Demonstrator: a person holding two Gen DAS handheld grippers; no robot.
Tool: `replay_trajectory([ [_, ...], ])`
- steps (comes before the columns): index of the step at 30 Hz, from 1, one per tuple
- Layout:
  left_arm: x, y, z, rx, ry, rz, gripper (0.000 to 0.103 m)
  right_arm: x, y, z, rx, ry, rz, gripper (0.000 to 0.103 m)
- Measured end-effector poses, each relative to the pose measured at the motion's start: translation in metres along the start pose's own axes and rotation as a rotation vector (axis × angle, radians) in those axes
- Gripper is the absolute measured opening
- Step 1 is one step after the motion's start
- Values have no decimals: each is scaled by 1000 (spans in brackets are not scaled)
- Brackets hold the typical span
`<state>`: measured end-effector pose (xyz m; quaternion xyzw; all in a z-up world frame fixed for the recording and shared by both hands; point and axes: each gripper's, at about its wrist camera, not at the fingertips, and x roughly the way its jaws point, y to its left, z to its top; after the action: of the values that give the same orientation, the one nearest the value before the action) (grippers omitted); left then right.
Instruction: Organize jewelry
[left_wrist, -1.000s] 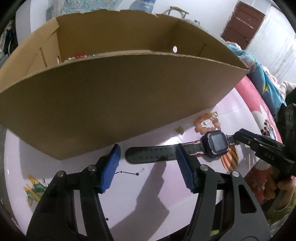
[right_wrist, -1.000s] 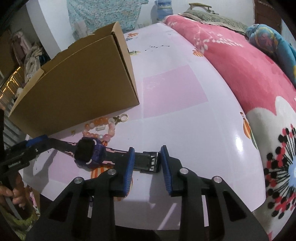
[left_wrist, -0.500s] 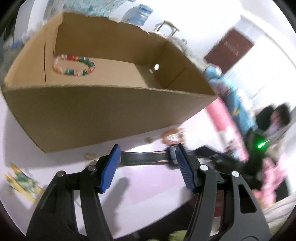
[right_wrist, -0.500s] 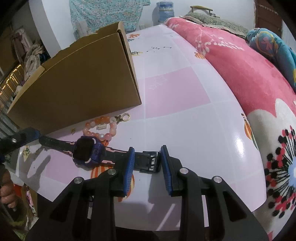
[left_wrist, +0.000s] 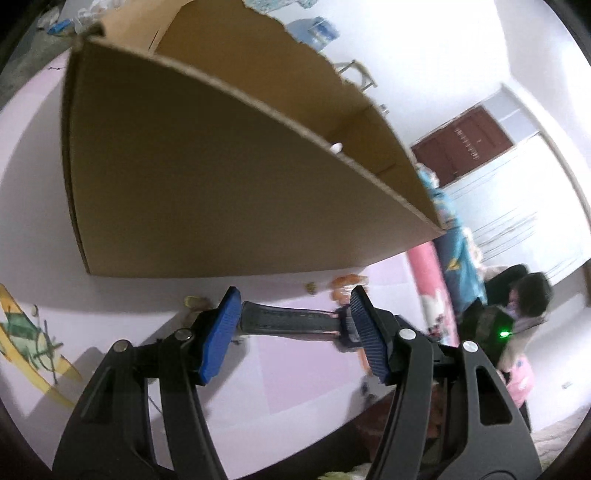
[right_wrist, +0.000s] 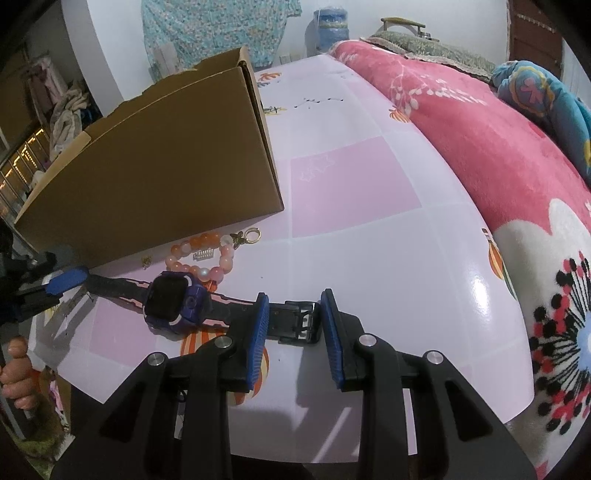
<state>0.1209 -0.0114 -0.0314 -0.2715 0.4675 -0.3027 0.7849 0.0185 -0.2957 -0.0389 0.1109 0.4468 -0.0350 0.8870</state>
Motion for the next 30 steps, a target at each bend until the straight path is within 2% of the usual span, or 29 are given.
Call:
replay_trajectory([
  [4,6,8,-4,-96,15,-141,58,0,0,0,-7,-3,-2,29],
  [6,12,12,-10,-140,27,-169,58,0,0,-1,-8,-6,-2,29],
  [8,18,8,-13,-121,46,-104,57,-1,1,-1,-9,-9,-2,29],
  [9,20,5,-15,-104,58,-73,51,-1,1,-1,-10,-9,-1,29],
  [13,28,-17,-20,18,79,53,48,-1,2,-2,-19,-11,0,29],
  [15,32,-26,-23,59,83,101,42,-1,1,-2,-16,-12,3,29],
  [18,36,-32,-25,97,87,159,33,-1,0,-1,-13,-13,8,29],
  [22,40,-35,-25,126,76,205,28,-1,0,-1,-20,-17,7,29],
  [24,42,-38,-24,148,72,236,16,-1,1,-2,-25,-19,8,29],
  [26,47,-44,-26,194,73,295,10,-2,-1,0,-21,-10,24,29],
  [30,55,-57,-33,310,67,387,9,-9,-18,0,62,9,75,29],
])
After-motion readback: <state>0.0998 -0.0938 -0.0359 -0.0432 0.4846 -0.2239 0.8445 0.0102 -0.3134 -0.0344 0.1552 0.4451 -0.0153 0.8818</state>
